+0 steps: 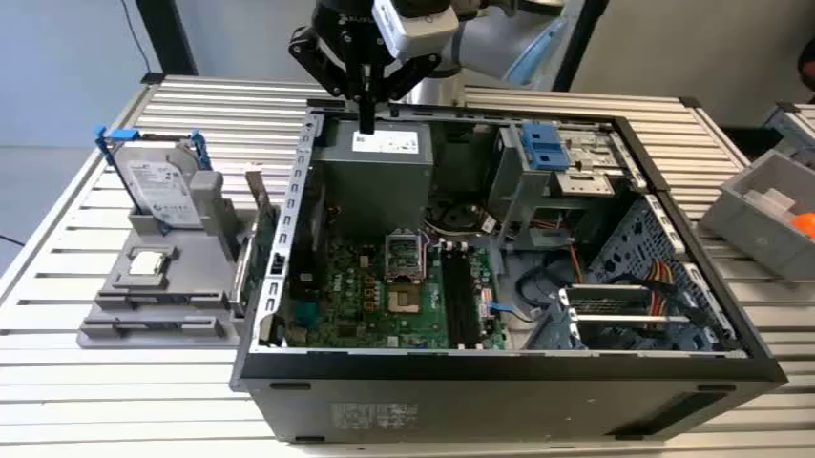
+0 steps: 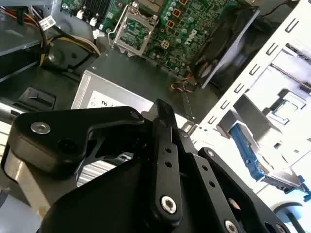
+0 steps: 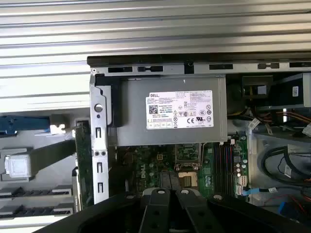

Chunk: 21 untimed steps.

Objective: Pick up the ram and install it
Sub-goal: 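Reach for the ram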

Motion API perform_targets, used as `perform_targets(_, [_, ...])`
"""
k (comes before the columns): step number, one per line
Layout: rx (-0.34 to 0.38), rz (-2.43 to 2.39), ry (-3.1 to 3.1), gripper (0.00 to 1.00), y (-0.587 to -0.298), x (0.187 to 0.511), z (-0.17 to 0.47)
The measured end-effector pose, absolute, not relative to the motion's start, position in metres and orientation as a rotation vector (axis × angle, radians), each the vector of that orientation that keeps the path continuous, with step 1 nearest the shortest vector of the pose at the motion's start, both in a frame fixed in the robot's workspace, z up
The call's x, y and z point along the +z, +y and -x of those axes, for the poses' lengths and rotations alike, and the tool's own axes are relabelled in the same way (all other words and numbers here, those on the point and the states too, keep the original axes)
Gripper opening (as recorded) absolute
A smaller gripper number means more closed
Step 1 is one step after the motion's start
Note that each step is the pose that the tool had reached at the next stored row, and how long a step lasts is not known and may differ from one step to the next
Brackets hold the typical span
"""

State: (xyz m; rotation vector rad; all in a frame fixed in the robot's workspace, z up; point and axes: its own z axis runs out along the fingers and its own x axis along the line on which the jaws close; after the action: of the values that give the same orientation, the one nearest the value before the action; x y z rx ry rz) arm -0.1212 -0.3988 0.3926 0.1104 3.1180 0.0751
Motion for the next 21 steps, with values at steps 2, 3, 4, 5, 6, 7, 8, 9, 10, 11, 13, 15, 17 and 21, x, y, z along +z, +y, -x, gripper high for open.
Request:
perform_targets(2, [0.075, -0.110, 3.118, 0.00, -0.3988, 0.3926, 0.1212])
perform_targets(3, [0.075, -0.110, 3.118, 0.00, -0.3988, 0.3926, 0.1212])
perform_targets(4, [0.075, -0.110, 3.118, 0.00, -0.3988, 0.3926, 0.1212])
perform_targets(5, [0.075, -0.110, 3.118, 0.00, -0.3988, 0.3926, 0.1213])
perform_targets(6, [0.075, -0.110, 3.118, 0.00, -0.3987, 0.3926, 0.1216])
perform_targets(7, [0.075, -0.110, 3.118, 0.00, -0.3988, 0.3925, 0.1218])
perform_targets(8, [0.075, -0.110, 3.118, 0.00, -0.3988, 0.3926, 0.1219])
perform_targets(9, [0.075, -0.110, 3.118, 0.00, -0.3988, 0.3926, 0.1223])
perform_targets(10, [0.075, -0.110, 3.118, 0.00, -0.3988, 0.3926, 0.1231])
perform_targets(11, [0.075, -0.110, 3.118, 0.00, -0.3988, 0.3926, 0.1240])
perform_targets(13, [0.075, -0.110, 3.118, 0.00, -0.3988, 0.3926, 0.1257])
perform_targets(15, [0.075, -0.110, 3.118, 0.00, -0.3988, 0.3926, 0.1276])
perform_targets(17, [0.075, -0.110, 3.118, 0.00, -0.3987, 0.3926, 0.1289])
perform_targets(21, [0.075, -0.110, 3.118, 0.00, -0.3988, 0.3926, 0.1289])
